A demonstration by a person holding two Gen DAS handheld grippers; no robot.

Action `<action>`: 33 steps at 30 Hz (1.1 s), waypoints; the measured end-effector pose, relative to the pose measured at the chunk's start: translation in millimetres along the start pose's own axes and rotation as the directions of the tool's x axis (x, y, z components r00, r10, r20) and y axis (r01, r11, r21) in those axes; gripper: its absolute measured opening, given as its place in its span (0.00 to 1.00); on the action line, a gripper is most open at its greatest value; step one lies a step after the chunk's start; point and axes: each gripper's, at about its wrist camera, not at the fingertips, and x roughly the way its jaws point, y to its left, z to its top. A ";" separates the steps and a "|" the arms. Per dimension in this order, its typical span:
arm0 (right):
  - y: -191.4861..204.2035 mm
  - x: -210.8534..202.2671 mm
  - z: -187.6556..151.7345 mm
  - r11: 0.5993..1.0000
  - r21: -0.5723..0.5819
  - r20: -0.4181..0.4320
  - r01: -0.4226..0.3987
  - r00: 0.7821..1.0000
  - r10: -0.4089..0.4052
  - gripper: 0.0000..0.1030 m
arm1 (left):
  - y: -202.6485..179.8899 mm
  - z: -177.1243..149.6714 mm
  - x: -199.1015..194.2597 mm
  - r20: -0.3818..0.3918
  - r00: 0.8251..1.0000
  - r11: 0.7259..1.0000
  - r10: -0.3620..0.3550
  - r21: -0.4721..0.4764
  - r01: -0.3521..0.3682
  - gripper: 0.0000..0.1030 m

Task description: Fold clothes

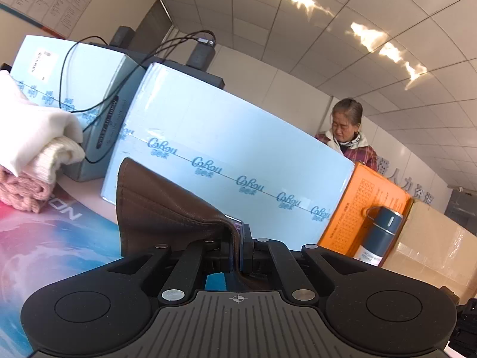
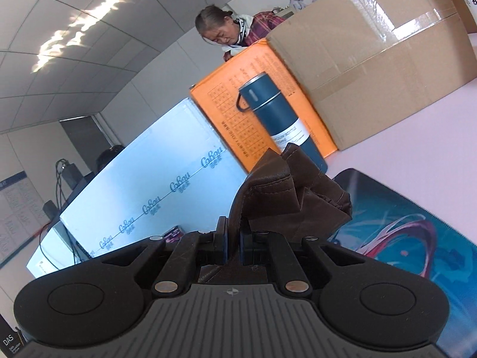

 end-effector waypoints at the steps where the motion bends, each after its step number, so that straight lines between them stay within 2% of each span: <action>1: 3.6 1.0 -5.1 1.000 -0.001 -0.006 -0.009 1.000 0.009 0.06 | 9.2 0.5 -7.1 -0.012 1.000 1.000 0.001 0.009 -0.001 0.04; 2: 4.6 0.2 -10.5 1.000 -0.005 -0.014 -0.014 1.000 0.013 0.06 | 20.2 0.1 -14.8 -0.038 0.999 1.000 -0.003 0.021 0.004 0.10; 3: 5.3 -1.0 -16.0 1.000 -0.008 -0.024 -0.017 1.000 0.017 0.06 | 32.0 -0.8 -20.6 -0.072 0.997 1.000 -0.017 0.014 0.018 0.11; 6: 7.2 -4.4 -32.3 0.999 -0.018 -0.053 -0.029 0.998 0.028 0.06 | 67.9 -5.0 -29.4 -0.191 0.977 0.993 -0.095 -0.082 0.081 0.16; 7: 6.4 -3.9 -36.3 0.999 -0.029 -0.062 -0.020 0.998 0.018 0.06 | 74.4 -6.2 -30.0 -0.213 0.972 0.992 -0.101 -0.093 0.083 0.20; 8: 5.1 -1.8 -38.0 0.999 -0.039 -0.067 -0.005 0.998 0.002 0.06 | 79.0 -6.9 -30.9 -0.229 0.969 0.993 -0.095 -0.091 0.076 0.28; 11: 1.2 5.2 -42.2 0.997 -0.069 -0.082 0.043 0.995 -0.048 0.06 | 86.0 -7.3 -30.2 -0.244 0.970 0.999 -0.022 -0.034 0.014 0.49; 14: -2.9 21.7 -37.4 0.988 -0.104 -0.060 0.117 0.991 -0.124 0.06 | 95.8 -3.7 -12.9 -0.279 0.959 0.999 0.048 -0.003 -0.051 0.48; 17: -11.0 39.4 -29.5 0.979 -0.109 -0.074 0.174 0.980 -0.183 0.06 | 103.5 1.9 -7.5 -0.271 0.954 0.992 0.124 0.068 -0.109 0.49; 18: -13.3 41.7 -28.2 0.976 -0.116 -0.078 0.182 0.978 -0.191 0.06 | 106.4 5.0 -7.2 -0.261 0.955 0.989 0.140 0.091 -0.120 0.51; 19: -15.2 43.1 -27.2 0.973 -0.132 -0.087 0.190 0.975 -0.203 0.07 | 110.1 9.4 -7.5 -0.246 0.959 0.987 0.140 0.107 -0.117 0.61; 20: -18.3 43.5 -26.1 0.969 -0.139 -0.097 0.203 0.971 -0.217 0.10 | 113.8 13.8 -7.8 -0.231 0.963 0.986 0.141 0.123 -0.114 0.75; 21: -22.2 42.6 -25.0 0.965 -0.140 -0.098 0.222 0.967 -0.237 0.14 | 117.5 18.3 -8.2 -0.217 0.966 0.984 0.141 0.139 -0.112 0.77; 22: -24.6 40.7 -23.4 0.952 -0.149 -0.076 0.267 0.957 -0.280 0.24 | 121.2 22.7 -8.5 -0.202 0.969 0.982 0.140 0.154 -0.110 0.78; 23: -26.7 38.6 -21.8 0.935 -0.158 -0.049 0.316 0.944 -0.327 0.28 | 123.1 26.8 -6.9 -0.196 0.971 0.979 0.137 0.177 -0.103 0.78; 25: -25.8 34.7 -17.2 0.915 -0.177 0.014 0.363 0.930 -0.367 0.30 | 120.7 32.5 3.8 -0.215 0.972 0.970 0.095 0.239 -0.042 0.84; 26: -24.4 33.5 -14.9 0.915 -0.173 0.032 0.364 0.931 -0.364 0.43 | 119.1 32.6 11.5 -0.239 0.969 0.966 0.064 0.257 -0.001 0.85; 27: -21.3 33.2 -12.1 0.919 -0.165 0.051 0.357 0.934 -0.354 0.52 | 117.8 30.5 20.2 -0.273 0.961 0.964 0.043 0.263 0.032 0.85; 28: -16.8 33.2 -10.3 0.926 -0.164 0.067 0.340 0.941 -0.333 0.67 | 116.4 28.5 29.0 -0.308 0.951 0.961 0.022 0.269 0.065 0.86; 29: -11.0 32.9 -9.8 0.934 -0.167 0.082 0.315 0.949 -0.306 0.74 | 115.1 26.4 37.7 -0.342 0.940 0.957 0.001 0.273 0.098 0.87; 31: 0.8 35.5 -10.5 0.949 -0.169 0.085 0.266 0.963 -0.255 0.80 | 112.4 22.3 55.3 -0.409 0.912 0.946 -0.038 0.278 0.164 0.88; 33: 9.9 44.0 -14.2 0.972 -0.150 0.023 0.182 0.983 -0.181 0.82 | 109.7 18.2 72.8 -0.475 0.877 0.933 -0.075 0.278 0.230 0.87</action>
